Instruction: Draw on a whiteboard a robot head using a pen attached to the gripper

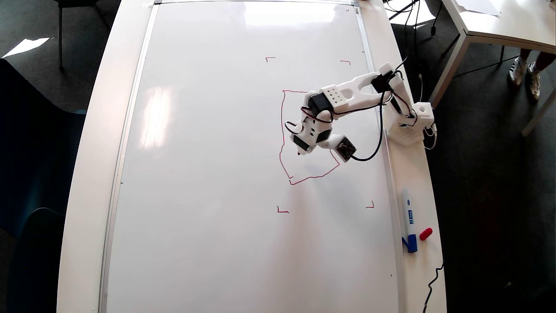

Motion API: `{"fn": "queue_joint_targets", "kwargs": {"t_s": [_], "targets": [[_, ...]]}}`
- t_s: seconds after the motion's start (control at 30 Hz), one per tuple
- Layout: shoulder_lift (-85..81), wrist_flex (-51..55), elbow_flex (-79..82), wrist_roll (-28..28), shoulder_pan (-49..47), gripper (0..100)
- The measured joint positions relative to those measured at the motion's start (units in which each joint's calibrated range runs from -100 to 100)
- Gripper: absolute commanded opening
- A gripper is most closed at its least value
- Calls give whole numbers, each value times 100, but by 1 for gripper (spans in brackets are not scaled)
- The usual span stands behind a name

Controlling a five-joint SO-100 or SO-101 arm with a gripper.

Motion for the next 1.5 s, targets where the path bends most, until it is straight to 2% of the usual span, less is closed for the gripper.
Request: {"fn": "queue_joint_targets", "kwargs": {"t_s": [0.2, 0.77, 1.5], "targets": [[-119, -211, 475, 0, -143, 1], [-119, -490, 557, -32, -505, 1], [246, -743, 557, -42, -468, 1]]}}
